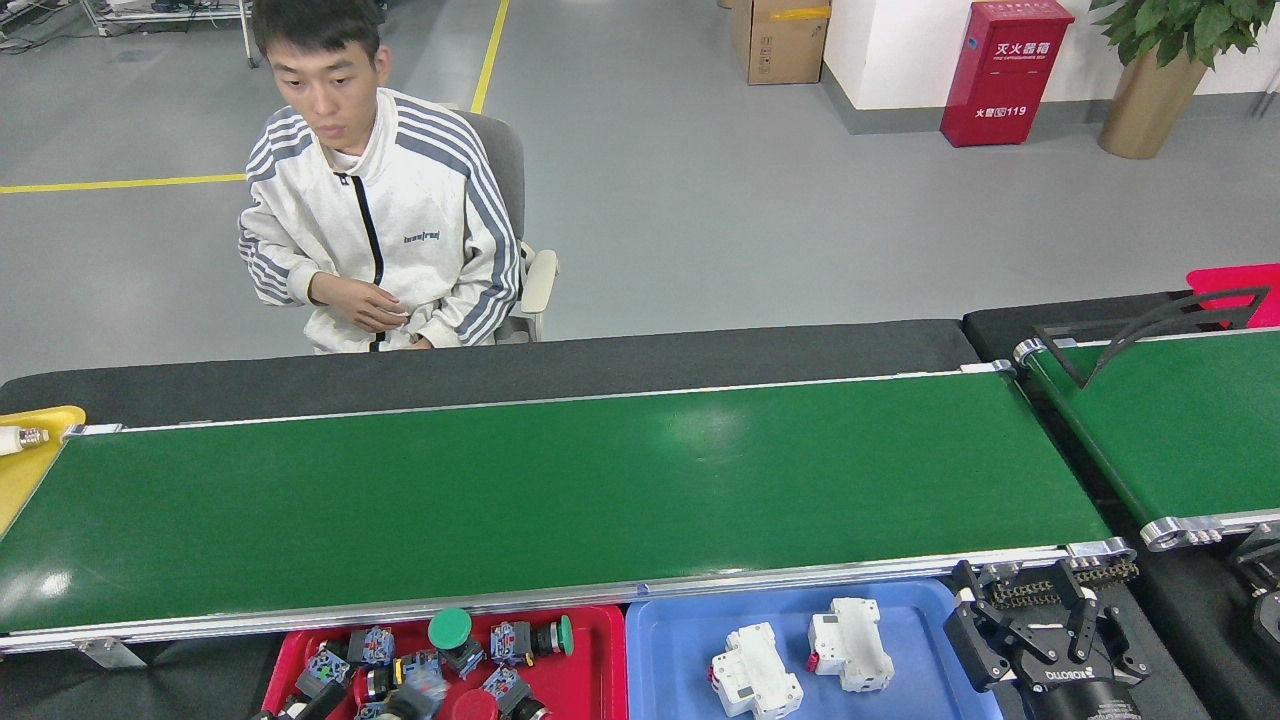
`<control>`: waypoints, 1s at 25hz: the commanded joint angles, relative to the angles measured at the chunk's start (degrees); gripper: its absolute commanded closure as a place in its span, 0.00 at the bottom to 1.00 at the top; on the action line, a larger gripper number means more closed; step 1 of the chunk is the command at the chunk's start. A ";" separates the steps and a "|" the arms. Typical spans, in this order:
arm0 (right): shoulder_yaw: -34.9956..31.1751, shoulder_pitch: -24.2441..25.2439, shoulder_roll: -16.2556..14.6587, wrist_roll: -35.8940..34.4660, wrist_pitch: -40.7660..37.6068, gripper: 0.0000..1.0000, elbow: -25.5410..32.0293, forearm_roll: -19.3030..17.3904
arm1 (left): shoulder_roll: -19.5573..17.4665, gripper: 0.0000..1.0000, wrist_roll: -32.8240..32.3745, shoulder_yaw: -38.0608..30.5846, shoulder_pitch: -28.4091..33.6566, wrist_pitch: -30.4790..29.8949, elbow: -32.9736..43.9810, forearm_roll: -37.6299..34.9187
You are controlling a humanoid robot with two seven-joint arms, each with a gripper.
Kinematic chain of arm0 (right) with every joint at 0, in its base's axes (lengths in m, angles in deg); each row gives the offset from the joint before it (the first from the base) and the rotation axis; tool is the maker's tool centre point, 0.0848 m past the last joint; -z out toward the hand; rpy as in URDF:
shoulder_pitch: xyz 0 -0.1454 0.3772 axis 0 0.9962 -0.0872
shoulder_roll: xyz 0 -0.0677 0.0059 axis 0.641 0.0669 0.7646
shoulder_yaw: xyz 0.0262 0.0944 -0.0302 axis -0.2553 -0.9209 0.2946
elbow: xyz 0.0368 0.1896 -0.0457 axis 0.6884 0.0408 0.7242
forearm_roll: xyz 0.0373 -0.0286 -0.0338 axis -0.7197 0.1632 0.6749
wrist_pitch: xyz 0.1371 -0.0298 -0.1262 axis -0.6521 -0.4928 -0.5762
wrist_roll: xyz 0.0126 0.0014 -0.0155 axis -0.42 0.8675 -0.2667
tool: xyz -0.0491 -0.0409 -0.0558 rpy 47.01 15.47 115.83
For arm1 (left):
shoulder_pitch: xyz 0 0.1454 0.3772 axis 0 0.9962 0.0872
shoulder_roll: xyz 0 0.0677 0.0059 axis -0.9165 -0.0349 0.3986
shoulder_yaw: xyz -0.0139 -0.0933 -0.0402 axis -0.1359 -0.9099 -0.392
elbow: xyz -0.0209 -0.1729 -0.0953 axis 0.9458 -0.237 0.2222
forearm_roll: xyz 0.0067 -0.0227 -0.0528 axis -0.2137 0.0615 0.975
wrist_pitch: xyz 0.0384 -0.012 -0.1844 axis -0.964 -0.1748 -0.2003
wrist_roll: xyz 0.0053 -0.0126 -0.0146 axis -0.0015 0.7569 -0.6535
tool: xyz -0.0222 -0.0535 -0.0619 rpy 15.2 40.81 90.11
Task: Pick switch part from conveyor to tray
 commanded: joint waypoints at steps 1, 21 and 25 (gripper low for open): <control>-0.41 -0.10 -0.37 -0.49 -0.12 0.00 0.94 0.03 | 1.15 0.00 0.20 -3.53 0.11 -0.35 0.72 0.01; -1.47 -0.19 0.33 0.65 0.32 0.00 0.94 0.03 | -1.05 0.00 0.02 -17.60 -3.67 12.57 -7.72 0.10; -2.87 -0.19 0.33 0.74 0.67 0.00 0.94 0.03 | -2.54 0.00 -1.91 -17.60 -3.75 12.49 -8.42 0.45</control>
